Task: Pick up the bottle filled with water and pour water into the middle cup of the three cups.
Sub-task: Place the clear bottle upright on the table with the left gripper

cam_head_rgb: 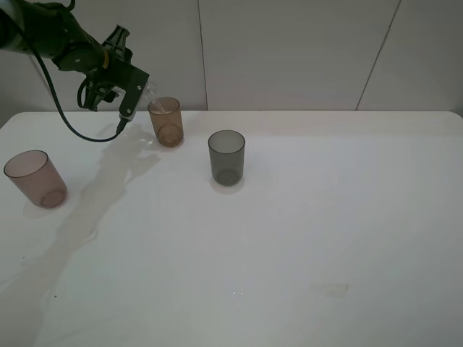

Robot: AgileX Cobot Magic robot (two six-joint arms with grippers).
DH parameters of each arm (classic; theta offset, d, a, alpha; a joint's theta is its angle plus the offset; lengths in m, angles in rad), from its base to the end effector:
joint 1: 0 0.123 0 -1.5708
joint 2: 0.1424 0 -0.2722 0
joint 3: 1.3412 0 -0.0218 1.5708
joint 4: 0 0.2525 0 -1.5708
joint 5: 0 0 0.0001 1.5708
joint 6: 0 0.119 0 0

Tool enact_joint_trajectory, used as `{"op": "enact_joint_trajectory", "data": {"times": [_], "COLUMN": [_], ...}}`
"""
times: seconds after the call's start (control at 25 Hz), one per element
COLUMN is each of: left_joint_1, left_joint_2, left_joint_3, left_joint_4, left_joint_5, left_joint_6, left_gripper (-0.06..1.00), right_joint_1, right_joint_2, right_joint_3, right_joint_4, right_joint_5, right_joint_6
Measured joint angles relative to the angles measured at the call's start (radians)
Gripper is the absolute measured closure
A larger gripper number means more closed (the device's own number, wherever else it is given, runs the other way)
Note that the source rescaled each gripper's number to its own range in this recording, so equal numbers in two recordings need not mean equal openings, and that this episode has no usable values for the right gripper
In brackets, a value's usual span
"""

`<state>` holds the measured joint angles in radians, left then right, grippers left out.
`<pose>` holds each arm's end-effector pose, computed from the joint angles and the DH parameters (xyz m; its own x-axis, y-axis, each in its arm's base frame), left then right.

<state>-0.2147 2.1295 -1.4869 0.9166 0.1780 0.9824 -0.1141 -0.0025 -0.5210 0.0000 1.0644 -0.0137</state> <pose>0.4866 -0.0889 0.1437 0.2874 0.8991 0.3302 0.5394 -0.4369 0.7199 0.0315 -0.0036 0.2714 -0.4370 0.0363 -0.8987 0.1079 0.9941 -0.0123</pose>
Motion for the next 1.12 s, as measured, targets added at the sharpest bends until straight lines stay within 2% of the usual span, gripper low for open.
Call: {"op": "enact_joint_trajectory", "data": {"times": [0.32,0.72,1.12], "left_joint_1": [0.0,0.0,-0.001], "left_joint_2": [0.0,0.0,0.0], "left_joint_3": [0.0,0.0,0.0], "left_joint_4": [0.066,0.103,0.203], "left_joint_5": [-0.01,-0.06,-0.061], "left_joint_6": [0.001,0.001,0.001], "left_gripper": [0.92,0.92,0.92], "right_joint_1": [0.0,0.0,0.0], "right_joint_2": [0.0,0.0,0.0], "right_joint_3": [0.0,0.0,0.0], "right_joint_4": [0.0,0.0,0.0], "right_joint_5": [0.0,0.0,0.0], "right_joint_6": [0.0,0.0,0.0]}}
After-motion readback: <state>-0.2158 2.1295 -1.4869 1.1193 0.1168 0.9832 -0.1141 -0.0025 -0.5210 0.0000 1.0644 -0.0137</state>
